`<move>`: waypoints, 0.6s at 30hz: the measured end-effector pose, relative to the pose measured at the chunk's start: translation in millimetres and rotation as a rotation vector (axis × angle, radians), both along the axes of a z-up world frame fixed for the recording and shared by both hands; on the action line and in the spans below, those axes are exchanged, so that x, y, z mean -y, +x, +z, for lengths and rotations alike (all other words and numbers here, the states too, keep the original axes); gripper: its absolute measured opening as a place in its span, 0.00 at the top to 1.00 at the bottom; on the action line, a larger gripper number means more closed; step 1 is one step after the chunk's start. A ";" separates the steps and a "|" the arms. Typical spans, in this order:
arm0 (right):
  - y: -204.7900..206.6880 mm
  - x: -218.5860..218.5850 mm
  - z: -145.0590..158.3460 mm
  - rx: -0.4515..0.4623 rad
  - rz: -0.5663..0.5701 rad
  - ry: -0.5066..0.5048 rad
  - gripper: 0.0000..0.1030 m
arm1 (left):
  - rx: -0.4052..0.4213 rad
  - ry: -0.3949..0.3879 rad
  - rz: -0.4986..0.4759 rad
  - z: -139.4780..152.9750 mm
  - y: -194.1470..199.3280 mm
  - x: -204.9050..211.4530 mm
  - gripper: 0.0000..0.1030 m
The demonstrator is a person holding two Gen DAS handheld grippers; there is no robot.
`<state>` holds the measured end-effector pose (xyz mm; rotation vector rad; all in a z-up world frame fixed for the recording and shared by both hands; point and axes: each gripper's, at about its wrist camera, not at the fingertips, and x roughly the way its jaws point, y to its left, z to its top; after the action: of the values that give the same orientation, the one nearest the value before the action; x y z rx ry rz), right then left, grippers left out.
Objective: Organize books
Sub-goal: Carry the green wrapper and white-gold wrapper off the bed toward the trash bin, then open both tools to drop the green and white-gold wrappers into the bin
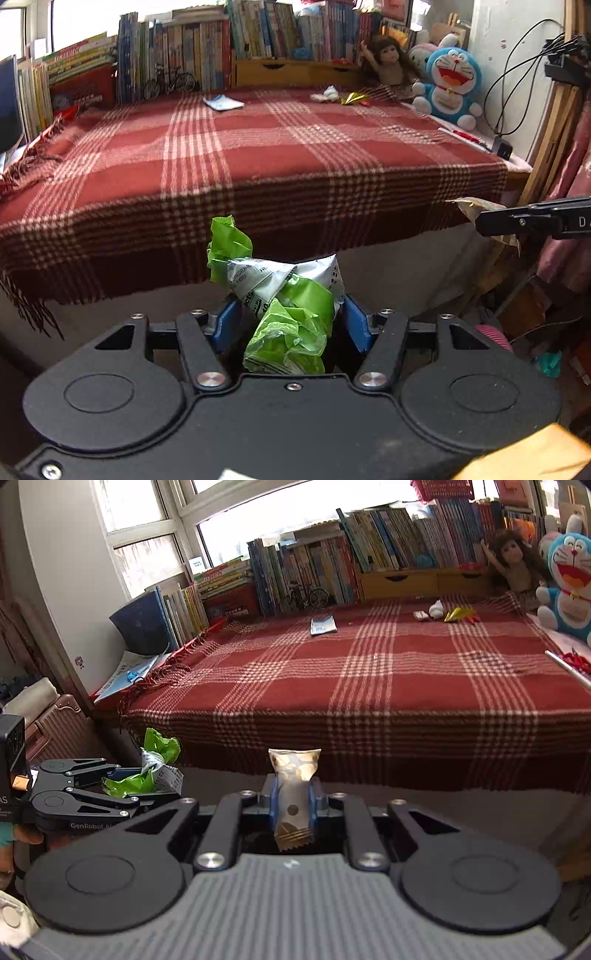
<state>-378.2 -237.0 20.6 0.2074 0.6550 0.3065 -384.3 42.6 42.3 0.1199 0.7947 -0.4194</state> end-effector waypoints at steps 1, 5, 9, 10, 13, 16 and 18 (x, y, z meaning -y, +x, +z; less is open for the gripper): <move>14.5 -4.9 -34.0 -0.055 -0.010 -0.006 0.79 | -0.026 0.024 0.012 -17.5 6.8 3.7 0.44; 41.9 -14.6 -100.4 -0.182 -0.025 0.011 0.79 | -0.134 0.110 0.061 -82.6 31.9 16.7 0.44; 57.8 -18.5 -141.7 -0.285 -0.040 0.047 0.79 | -0.254 0.124 0.104 -129.6 49.5 21.6 0.44; 61.8 -20.5 -152.4 -0.309 -0.044 0.045 0.79 | -0.275 0.130 0.111 -138.7 52.6 21.7 0.44; 69.9 -25.6 -177.6 -0.372 -0.044 0.039 0.79 | -0.312 0.144 0.119 -154.9 59.7 22.3 0.44; 74.0 -28.4 -190.5 -0.409 -0.036 0.041 0.78 | -0.331 0.146 0.122 -163.4 66.2 22.5 0.44; 77.6 -28.9 -195.4 -0.428 -0.032 0.044 0.78 | -0.338 0.150 0.121 -167.4 70.0 22.6 0.44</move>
<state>-300.5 -208.1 -174.8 0.3298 1.0672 0.2474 -314.3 20.0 -125.1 0.1417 1.1609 -0.2670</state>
